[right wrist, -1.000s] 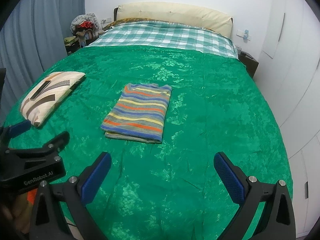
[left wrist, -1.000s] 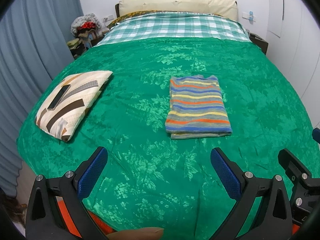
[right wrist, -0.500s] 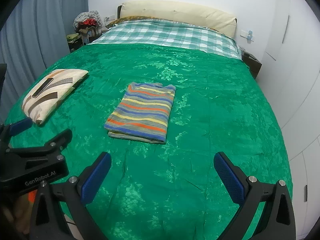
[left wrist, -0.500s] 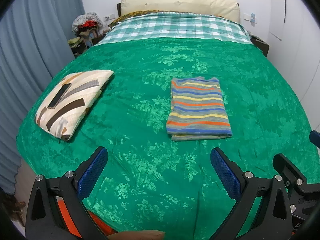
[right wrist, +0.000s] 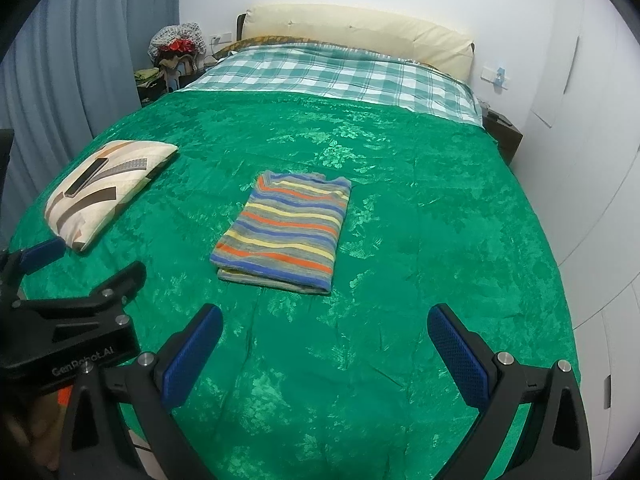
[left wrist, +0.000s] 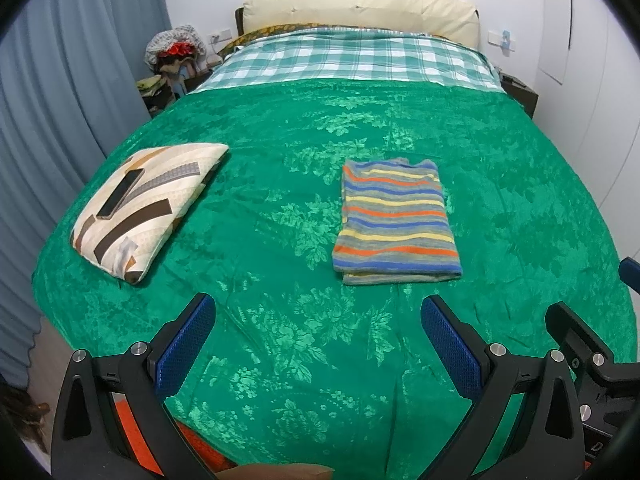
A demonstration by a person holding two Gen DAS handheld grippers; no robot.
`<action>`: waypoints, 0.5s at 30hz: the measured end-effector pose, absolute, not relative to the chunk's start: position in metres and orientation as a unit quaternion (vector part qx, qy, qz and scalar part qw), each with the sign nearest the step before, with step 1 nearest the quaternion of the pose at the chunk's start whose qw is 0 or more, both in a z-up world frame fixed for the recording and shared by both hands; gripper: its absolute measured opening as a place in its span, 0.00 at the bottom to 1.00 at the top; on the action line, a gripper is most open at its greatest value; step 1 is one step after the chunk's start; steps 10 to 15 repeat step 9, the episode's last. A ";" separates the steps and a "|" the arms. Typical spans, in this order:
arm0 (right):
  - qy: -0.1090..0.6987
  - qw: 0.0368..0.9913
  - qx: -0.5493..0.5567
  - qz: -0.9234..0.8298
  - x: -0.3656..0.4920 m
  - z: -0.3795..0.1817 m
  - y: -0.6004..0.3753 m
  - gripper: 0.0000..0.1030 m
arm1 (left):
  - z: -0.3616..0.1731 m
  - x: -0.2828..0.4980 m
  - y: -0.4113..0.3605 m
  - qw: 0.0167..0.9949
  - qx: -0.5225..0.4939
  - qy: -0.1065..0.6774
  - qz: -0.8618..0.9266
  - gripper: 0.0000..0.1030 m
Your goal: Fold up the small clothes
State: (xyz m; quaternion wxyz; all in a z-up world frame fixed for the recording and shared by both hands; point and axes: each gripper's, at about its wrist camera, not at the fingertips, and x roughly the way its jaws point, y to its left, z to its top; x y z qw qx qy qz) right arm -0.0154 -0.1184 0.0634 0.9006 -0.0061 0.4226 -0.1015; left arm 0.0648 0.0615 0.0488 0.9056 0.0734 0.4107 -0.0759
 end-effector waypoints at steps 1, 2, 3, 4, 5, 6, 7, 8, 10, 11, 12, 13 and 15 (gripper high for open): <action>0.423 0.901 -0.006 -0.102 -0.015 0.063 -0.118 0.98 | 0.049 0.065 0.061 0.906 0.074 0.411 -0.076 1.00; 0.423 0.900 -0.006 -0.102 -0.015 0.063 -0.118 0.98 | 0.049 0.065 0.062 0.905 0.073 0.412 -0.077 1.00; 0.423 0.900 -0.005 -0.102 -0.015 0.063 -0.118 0.98 | 0.049 0.065 0.062 0.905 0.070 0.412 -0.079 1.00; 0.423 0.900 -0.005 -0.103 -0.015 0.063 -0.119 0.98 | 0.049 0.065 0.063 0.905 0.065 0.413 -0.083 1.00; 0.424 0.900 -0.004 -0.103 -0.015 0.063 -0.119 0.98 | 0.049 0.064 0.064 0.905 0.061 0.412 -0.087 1.00; 0.424 0.900 -0.004 -0.103 -0.015 0.063 -0.119 0.98 | 0.049 0.064 0.064 0.905 0.059 0.411 -0.089 1.00; 0.424 0.900 -0.004 -0.102 -0.015 0.063 -0.120 0.98 | 0.049 0.063 0.065 0.906 0.059 0.410 -0.090 1.00; 0.423 0.900 -0.003 -0.102 -0.015 0.063 -0.120 0.98 | 0.049 0.063 0.064 0.905 0.061 0.410 -0.091 1.00; 0.423 0.900 -0.004 -0.103 -0.015 0.063 -0.120 0.98 | 0.049 0.063 0.064 0.905 0.062 0.410 -0.091 0.99; 0.423 0.900 -0.004 -0.103 -0.015 0.063 -0.120 0.98 | 0.049 0.063 0.064 0.905 0.062 0.410 -0.091 0.99; 0.423 0.900 -0.004 -0.103 -0.015 0.063 -0.120 0.98 | 0.049 0.063 0.064 0.905 0.062 0.410 -0.091 0.99; 0.423 0.900 -0.004 -0.103 -0.015 0.063 -0.120 0.98 | 0.049 0.063 0.064 0.905 0.062 0.410 -0.091 0.99; 0.423 0.900 -0.004 -0.103 -0.015 0.063 -0.120 0.98 | 0.049 0.063 0.064 0.905 0.062 0.410 -0.091 0.99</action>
